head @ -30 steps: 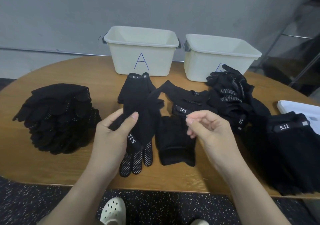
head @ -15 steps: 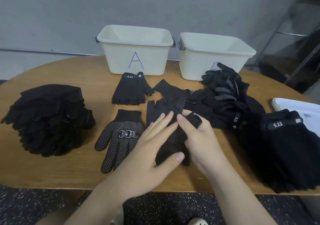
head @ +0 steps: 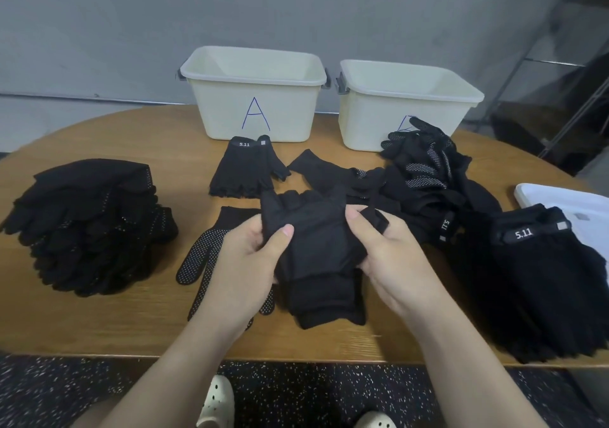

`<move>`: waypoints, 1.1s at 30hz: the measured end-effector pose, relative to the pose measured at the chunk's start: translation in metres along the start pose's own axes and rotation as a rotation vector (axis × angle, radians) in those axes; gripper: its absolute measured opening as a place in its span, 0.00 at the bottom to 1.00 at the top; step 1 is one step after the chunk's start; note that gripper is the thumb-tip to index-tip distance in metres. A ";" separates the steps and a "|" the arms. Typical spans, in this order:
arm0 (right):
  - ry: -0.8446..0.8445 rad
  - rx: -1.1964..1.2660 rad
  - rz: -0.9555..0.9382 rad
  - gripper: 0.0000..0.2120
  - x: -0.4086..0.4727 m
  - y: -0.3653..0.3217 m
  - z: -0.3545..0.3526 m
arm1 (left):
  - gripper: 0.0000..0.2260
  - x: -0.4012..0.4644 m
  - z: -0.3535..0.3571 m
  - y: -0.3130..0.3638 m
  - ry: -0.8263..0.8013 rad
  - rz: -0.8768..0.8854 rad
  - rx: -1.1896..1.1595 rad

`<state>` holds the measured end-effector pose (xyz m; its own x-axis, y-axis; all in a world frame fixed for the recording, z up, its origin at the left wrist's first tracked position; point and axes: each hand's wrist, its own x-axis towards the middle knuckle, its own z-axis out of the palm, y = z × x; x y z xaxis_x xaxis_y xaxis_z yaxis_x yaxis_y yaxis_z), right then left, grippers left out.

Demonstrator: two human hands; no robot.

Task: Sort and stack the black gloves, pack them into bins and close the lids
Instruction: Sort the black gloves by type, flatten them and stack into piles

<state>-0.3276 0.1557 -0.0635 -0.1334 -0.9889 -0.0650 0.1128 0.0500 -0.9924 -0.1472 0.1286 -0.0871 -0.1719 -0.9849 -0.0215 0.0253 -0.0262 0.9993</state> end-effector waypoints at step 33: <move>0.073 -0.511 -0.096 0.03 -0.001 0.012 -0.028 | 0.14 0.003 0.002 -0.009 0.067 0.114 0.663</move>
<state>-0.3536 0.1611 -0.0787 -0.1899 -0.9810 0.0396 -0.3958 0.0396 -0.9175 -0.1501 0.1267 -0.0957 -0.1419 -0.9843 0.1048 -0.5735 0.1680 0.8018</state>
